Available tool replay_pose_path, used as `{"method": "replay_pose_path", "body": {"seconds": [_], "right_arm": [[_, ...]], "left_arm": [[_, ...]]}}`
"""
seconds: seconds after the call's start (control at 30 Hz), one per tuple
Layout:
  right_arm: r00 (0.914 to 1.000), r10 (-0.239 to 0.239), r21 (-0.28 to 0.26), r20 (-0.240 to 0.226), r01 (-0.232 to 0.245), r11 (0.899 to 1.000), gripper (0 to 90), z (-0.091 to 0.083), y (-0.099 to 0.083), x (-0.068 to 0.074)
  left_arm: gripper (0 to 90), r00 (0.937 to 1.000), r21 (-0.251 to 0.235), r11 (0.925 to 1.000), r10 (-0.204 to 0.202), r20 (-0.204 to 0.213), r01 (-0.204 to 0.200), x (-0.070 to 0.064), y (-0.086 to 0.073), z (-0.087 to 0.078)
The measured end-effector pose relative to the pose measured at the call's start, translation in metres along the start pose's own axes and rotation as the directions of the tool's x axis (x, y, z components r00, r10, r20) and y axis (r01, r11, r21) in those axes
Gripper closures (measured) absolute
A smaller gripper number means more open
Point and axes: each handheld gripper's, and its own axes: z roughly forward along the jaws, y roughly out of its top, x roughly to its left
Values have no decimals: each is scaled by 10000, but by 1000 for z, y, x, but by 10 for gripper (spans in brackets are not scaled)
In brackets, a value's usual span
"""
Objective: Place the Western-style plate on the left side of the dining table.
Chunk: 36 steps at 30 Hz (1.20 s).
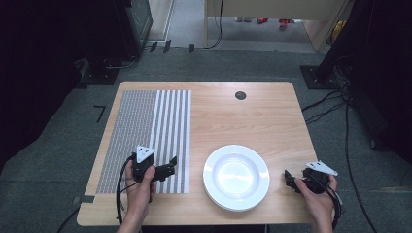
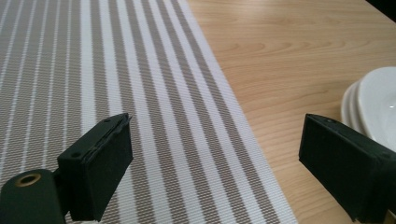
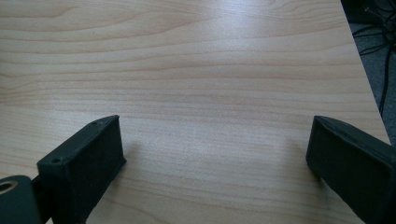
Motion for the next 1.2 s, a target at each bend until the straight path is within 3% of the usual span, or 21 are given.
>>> {"method": "replay_pose_path", "body": {"seconds": [0.47,0.6,0.67,0.77,0.87,1.0,1.2], "right_arm": [[10000,53,-9,62,-53,10000,40,-1,-1,1],[9998,110,58,151,-111,9999,96,-4,0,3],[9989,256,-89,384,-253,9996,141,-7,1,6],[9992,411,-430,-24,-412,9982,141,-15,8,14],[9990,433,-625,-151,-441,9971,145,-19,11,19],[9989,449,-660,133,-440,9968,185,-23,14,31],[9987,513,-754,0,-511,9958,238,-26,18,47]], "left_arm": [[97,9972,67,9993,360,656,-366,-26,-1,10],[97,9965,85,9991,398,734,-405,-31,-2,12],[97,9961,120,9990,419,780,-430,-34,-2,14],[97,9948,209,9984,501,883,-522,-39,-4,15],[97,9938,258,9979,566,957,-593,-44,-5,17],[110,9934,340,9967,701,911,-735,-50,-6,18],[122,9903,452,9957,752,1164,-809,-57,-8,19]]}}
